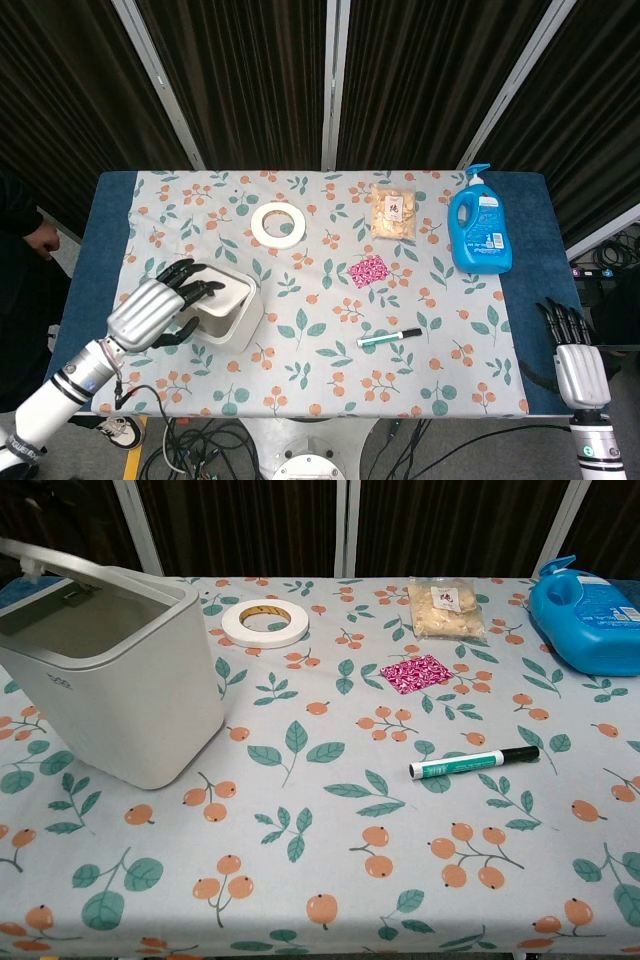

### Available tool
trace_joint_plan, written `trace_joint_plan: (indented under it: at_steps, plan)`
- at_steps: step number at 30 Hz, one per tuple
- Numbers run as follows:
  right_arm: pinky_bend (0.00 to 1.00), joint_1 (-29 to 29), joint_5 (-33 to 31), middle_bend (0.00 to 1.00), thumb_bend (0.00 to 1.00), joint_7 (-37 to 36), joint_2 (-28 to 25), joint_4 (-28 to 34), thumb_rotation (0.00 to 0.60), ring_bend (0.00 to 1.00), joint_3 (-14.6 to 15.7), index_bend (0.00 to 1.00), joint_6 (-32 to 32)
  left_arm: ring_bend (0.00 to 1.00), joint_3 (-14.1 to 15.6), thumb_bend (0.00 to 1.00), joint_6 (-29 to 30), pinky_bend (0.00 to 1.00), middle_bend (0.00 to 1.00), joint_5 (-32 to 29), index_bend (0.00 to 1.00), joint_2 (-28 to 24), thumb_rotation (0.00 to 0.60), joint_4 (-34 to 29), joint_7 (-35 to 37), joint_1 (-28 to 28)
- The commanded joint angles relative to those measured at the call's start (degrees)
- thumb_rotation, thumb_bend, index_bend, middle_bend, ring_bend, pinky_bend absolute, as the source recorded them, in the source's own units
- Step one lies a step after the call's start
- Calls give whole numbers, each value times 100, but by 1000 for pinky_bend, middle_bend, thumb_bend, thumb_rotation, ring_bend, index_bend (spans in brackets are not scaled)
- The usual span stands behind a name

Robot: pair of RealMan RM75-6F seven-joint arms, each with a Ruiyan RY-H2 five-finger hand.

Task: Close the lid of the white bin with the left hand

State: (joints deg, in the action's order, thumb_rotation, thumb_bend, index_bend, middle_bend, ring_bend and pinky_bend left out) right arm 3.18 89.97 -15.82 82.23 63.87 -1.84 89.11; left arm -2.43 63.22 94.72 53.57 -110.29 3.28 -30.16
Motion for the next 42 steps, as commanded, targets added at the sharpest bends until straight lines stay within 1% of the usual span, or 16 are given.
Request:
trace_joint_plan:
  at_steps: [1, 12, 25, 29, 33, 36, 40, 42]
  plan:
    - [0, 1, -11, 0, 75, 1, 2, 0, 600, 0, -5, 0, -7, 70, 96, 509, 60, 90, 309, 9, 185, 76, 600, 73, -104, 99]
    - [0, 14, -4, 0, 74, 39, 16, 30, 600, 0, -1, 0, -19, 70, 328, 519, 394, 90, 316, 152, 185, 181, 600, 210, -30, 398]
    - [0, 18, -58, 0, 75, 9, 28, 0, 600, 0, -13, 0, -73, 70, 582, 525, 581, 90, 323, 310, 185, 549, 600, 503, -64, 656]
    - [0, 14, -49, 0, 75, -8, 34, -19, 600, 0, -6, 0, -63, 70, 604, 526, 543, 90, 323, 271, 185, 633, 600, 586, -79, 669]
    - [0, 13, -59, 0, 76, -25, 32, -28, 600, 0, -17, 0, -57, 70, 571, 527, 646, 90, 320, 281, 185, 640, 600, 602, -87, 697]
    - [0, 8, -58, 0, 75, -35, 27, -29, 600, 0, -20, 0, -43, 70, 432, 523, 1053, 90, 283, 330, 185, 641, 600, 647, -22, 799]
    - [0, 2, -58, 0, 75, -50, 15, -22, 600, 0, -28, 0, -19, 70, 167, 509, 1919, 92, 225, 234, 184, 722, 600, 864, -46, 1134]
    - [0, -4, -59, 0, 76, -59, 5, -20, 600, 0, -35, 0, 3, 70, 140, 510, 2164, 92, 214, 90, 184, 744, 600, 973, -61, 1315]
